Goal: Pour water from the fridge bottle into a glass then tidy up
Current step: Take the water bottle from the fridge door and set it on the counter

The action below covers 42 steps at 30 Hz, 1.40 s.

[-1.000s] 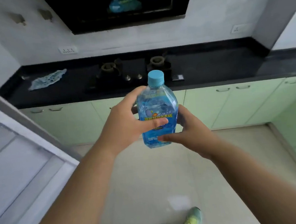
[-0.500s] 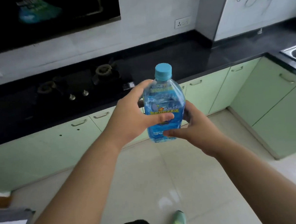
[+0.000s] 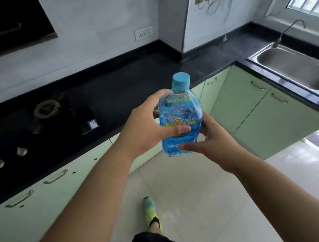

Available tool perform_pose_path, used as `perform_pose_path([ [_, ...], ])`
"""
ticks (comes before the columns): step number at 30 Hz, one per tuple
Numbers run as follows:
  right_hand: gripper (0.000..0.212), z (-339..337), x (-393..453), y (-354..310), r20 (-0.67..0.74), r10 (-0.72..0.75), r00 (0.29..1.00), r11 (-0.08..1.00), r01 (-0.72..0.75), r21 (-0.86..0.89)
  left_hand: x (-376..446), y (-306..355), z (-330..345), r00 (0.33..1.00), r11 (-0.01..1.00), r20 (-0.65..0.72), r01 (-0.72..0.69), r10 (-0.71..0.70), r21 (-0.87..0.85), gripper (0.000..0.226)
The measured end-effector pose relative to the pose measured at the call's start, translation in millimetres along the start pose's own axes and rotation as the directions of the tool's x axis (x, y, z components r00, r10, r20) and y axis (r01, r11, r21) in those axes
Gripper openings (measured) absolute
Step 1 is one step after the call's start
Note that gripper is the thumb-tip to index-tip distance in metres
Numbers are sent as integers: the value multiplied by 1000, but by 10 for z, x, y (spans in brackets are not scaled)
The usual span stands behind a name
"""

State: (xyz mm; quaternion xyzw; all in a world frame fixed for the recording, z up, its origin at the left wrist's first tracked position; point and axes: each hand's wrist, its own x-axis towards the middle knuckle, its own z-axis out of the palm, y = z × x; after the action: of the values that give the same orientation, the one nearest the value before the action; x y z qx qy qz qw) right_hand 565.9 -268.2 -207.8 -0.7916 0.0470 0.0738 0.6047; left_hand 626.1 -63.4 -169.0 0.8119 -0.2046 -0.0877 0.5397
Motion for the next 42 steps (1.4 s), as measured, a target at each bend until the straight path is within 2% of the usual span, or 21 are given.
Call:
perform_pose_path([
  [9, 78, -278, 1287, -41, -154, 30, 988, 998, -22, 58, 1568, -245, -302, 980, 997, 181, -74, 79, -36, 88],
  [16, 76, -629, 2222, -33, -127, 40, 991, 999, -40, 5, 2508, -435, -359, 982, 999, 181, -52, 48, 13, 88],
  [24, 84, -1244, 3694, -23, 57, 10, 998, 984, 0, -176, 3576, -702, -286, 992, 993, -45, 118, -117, 9, 83],
  [27, 90, -1454, 4249, -100, 143, -5, 990, 968, 40, -247, 3905, -700, -301, 974, 988, -170, 155, -150, 14, 85],
  [32, 92, -1519, 4929, -300, 244, -97, 965, 916, 183, -357, 4144, -697, -432, 917, 983, -357, 181, -178, -24, 101],
  [35, 92, -1404, 5197, -331, 298, -116, 948, 892, 231, -388, 4189, -770, -570, 883, 978, -427, 207, -194, -17, 93],
  [39, 91, -1204, 5419, -278, 326, -100, 940, 895, 228, -383, 4273, -894, -730, 865, 974, -453, 226, -214, -29, 84],
  [42, 93, -1033, 5556, -213, 323, -68, 944, 911, 190, -365, 4360, -950, -862, 856, 972, -474, 234, -205, 3, 56],
])
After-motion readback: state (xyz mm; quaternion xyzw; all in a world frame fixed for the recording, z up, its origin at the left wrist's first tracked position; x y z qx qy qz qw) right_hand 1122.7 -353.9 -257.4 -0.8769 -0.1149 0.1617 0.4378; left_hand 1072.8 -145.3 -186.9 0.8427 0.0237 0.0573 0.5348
